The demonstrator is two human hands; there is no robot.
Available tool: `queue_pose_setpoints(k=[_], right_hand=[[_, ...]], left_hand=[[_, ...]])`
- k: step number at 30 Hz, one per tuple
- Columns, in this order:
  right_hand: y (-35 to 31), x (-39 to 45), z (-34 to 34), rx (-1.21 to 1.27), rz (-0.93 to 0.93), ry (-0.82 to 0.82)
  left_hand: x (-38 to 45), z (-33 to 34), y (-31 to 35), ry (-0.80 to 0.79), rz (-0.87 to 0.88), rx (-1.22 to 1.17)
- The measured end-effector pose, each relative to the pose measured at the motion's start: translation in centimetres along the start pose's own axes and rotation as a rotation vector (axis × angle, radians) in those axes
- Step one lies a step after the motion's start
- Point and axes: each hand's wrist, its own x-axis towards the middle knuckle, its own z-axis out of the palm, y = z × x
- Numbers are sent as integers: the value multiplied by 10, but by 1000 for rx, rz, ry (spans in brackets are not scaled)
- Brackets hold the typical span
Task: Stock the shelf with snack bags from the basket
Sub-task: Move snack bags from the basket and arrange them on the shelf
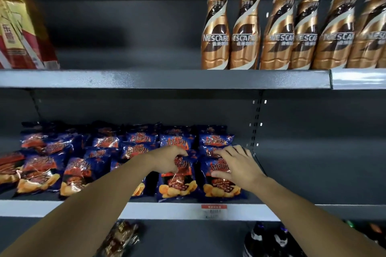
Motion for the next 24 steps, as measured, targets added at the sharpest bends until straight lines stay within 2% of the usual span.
queue_pose_setpoints(k=[4,9,18,21,24], right_hand=[[9,-9,8,-8,-30,-47],[9,-7,16,26,-44,-24],[2,-2,18,-55,-59,1],[0,-4,15,-18,-10,-27],[-6,-4,6,18,21,20]], left_hand=[[11,16,-1,-8,41,95],[14,17,-3,59,80,283],[-1,19,-9,111,83,440],[-5,21,-11,144,80,371],[-8,18,-15,161,90,253]])
